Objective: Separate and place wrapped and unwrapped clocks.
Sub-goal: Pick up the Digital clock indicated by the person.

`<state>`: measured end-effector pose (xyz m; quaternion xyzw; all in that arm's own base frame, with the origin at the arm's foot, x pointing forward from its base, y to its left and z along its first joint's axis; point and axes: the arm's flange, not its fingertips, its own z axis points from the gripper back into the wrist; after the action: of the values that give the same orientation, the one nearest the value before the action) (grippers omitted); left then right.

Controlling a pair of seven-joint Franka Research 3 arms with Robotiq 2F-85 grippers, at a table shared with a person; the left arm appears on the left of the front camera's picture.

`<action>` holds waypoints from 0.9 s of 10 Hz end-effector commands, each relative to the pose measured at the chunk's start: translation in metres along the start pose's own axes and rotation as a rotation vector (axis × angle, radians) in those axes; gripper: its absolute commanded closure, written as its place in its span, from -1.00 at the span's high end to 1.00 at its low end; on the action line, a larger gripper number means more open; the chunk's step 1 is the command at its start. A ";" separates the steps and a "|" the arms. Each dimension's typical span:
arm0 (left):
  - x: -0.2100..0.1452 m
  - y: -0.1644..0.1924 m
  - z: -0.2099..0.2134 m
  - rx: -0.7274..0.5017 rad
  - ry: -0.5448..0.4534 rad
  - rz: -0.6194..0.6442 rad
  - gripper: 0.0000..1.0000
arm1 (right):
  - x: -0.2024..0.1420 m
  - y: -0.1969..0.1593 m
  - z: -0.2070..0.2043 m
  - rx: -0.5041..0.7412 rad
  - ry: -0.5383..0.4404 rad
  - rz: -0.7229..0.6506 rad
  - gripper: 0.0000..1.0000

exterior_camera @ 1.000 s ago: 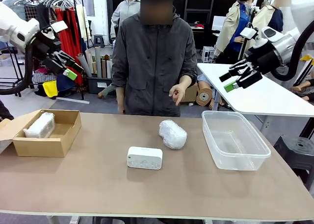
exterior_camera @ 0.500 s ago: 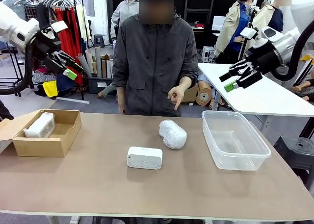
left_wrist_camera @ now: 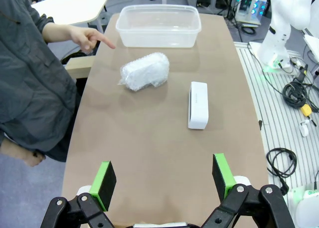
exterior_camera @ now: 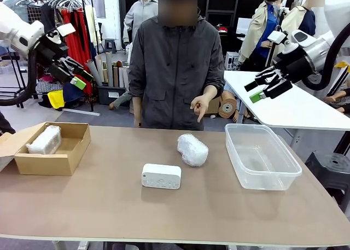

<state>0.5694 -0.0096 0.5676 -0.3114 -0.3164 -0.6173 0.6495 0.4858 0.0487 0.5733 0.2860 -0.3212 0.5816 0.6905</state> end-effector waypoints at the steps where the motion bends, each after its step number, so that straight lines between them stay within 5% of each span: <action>1: -0.001 -0.001 0.001 -0.004 -0.001 -0.017 1.00 | 0.001 0.001 0.000 0.002 -0.010 0.004 1.00; 4: -0.001 -0.001 0.001 -0.004 -0.001 -0.017 1.00 | 0.000 0.000 0.000 0.000 0.000 0.000 1.00; 9: -0.001 -0.001 0.001 -0.004 -0.001 -0.017 1.00 | 0.089 -0.007 -0.048 -0.019 0.104 -0.192 1.00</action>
<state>0.5695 -0.0096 0.5677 -0.3114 -0.3164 -0.6174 0.6494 0.4957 0.1254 0.6016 0.2892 -0.2843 0.5421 0.7360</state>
